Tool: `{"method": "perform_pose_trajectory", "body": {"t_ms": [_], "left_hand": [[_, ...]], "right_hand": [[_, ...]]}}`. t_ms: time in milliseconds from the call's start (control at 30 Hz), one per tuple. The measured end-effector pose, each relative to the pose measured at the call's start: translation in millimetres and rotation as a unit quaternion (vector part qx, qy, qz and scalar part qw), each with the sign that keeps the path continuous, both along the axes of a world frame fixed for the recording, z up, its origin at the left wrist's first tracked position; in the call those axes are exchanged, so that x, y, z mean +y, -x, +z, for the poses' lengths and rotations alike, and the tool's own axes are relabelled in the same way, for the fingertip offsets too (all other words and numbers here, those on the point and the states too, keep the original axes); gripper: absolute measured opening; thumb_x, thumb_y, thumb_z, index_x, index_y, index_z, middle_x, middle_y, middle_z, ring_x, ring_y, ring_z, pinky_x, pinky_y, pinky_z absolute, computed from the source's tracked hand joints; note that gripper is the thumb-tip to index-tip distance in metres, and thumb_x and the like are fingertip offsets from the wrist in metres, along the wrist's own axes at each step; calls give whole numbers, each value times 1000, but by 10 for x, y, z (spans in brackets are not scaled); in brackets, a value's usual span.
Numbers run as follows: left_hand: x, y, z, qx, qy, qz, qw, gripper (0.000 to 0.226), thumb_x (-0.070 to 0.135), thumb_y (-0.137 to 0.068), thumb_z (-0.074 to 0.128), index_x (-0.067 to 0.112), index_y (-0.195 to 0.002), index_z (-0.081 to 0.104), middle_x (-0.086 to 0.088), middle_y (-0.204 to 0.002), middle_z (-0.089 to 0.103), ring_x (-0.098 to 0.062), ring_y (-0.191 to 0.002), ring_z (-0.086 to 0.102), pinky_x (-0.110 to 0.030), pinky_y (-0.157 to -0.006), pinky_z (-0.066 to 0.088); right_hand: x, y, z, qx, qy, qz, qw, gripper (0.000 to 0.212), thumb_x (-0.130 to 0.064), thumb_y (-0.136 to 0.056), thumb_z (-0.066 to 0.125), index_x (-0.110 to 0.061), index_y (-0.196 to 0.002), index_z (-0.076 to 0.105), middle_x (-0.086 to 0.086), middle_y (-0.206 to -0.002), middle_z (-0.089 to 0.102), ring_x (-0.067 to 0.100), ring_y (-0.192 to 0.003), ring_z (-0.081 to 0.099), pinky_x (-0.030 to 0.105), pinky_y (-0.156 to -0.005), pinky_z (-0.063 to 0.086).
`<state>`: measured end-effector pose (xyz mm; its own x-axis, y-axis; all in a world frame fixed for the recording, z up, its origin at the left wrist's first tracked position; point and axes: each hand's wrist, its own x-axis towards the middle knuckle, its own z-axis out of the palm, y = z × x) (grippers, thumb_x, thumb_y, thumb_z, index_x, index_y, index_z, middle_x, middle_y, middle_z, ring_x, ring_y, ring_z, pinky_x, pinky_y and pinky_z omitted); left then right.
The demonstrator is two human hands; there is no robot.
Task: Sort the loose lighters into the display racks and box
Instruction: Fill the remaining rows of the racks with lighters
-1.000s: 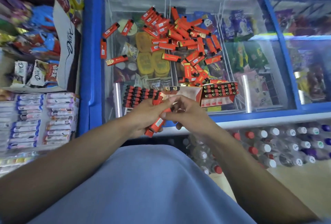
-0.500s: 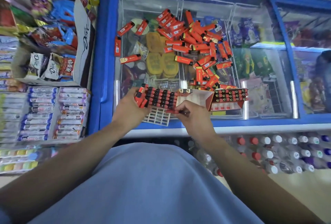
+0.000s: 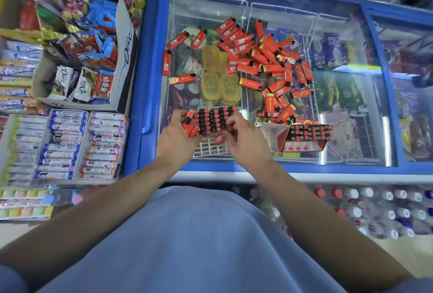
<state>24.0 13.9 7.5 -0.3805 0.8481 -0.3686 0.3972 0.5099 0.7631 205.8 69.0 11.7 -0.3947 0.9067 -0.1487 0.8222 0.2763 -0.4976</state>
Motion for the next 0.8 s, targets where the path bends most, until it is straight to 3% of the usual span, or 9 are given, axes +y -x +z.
{"method": "perform_pose_trajectory", "body": {"t_ms": [100,200,300,367,467,633,800], "left_hand": [[-23,-14,-46,-42,-4,45,998,62,18,-80,81,31,-128,43,6,-93,70,-19,-85,69,-41,-73,60],[-8,-10,-56,-89,-13,67,994,82,17,-76,83,35,-143,40,11,-100,68,-6,-87,67,-30,-70,57],[43,8,-33,-76,-6,59,995,60,16,-73,82,28,-127,58,16,-86,67,0,-72,62,-22,-64,49],[59,8,-23,-87,0,61,994,42,14,-73,83,28,-107,63,15,-75,66,-3,-66,61,-23,-63,49],[47,17,-61,-101,12,60,993,32,14,-72,86,25,-92,63,13,-71,66,-8,-65,62,-24,-61,48],[6,43,-160,-92,46,37,994,34,14,-68,88,23,-93,67,10,-76,72,-11,-72,69,-26,-63,54],[58,55,-220,-74,44,27,996,25,16,-72,83,24,-86,65,9,-73,70,-14,-68,66,-26,-60,52]], "right_hand": [[-121,2,-8,41,18,-70,997,7,-28,-98,65,-22,-100,62,-9,-80,67,6,-64,59,23,-59,46],[-239,59,-64,150,99,-211,961,12,-36,-93,73,-27,-93,66,-9,-78,70,5,-69,66,17,-63,51],[-310,115,-149,239,175,-274,915,7,-32,-96,69,-30,-91,65,-3,-83,76,16,-74,74,42,-79,62],[-332,122,-155,277,200,-292,894,8,-24,-101,62,-25,-95,67,-1,-87,77,18,-74,75,48,-84,61],[-320,124,-119,296,222,-277,887,12,-16,-103,58,-21,-100,69,2,-92,77,19,-77,76,44,-85,62],[-301,205,-129,265,202,-266,904,3,-21,-95,72,-21,-92,70,1,-84,76,22,-77,74,39,-78,62],[-216,269,-119,259,182,-284,905,15,-26,-91,77,-16,-88,66,3,-75,75,23,-69,73,43,-69,62]]}}
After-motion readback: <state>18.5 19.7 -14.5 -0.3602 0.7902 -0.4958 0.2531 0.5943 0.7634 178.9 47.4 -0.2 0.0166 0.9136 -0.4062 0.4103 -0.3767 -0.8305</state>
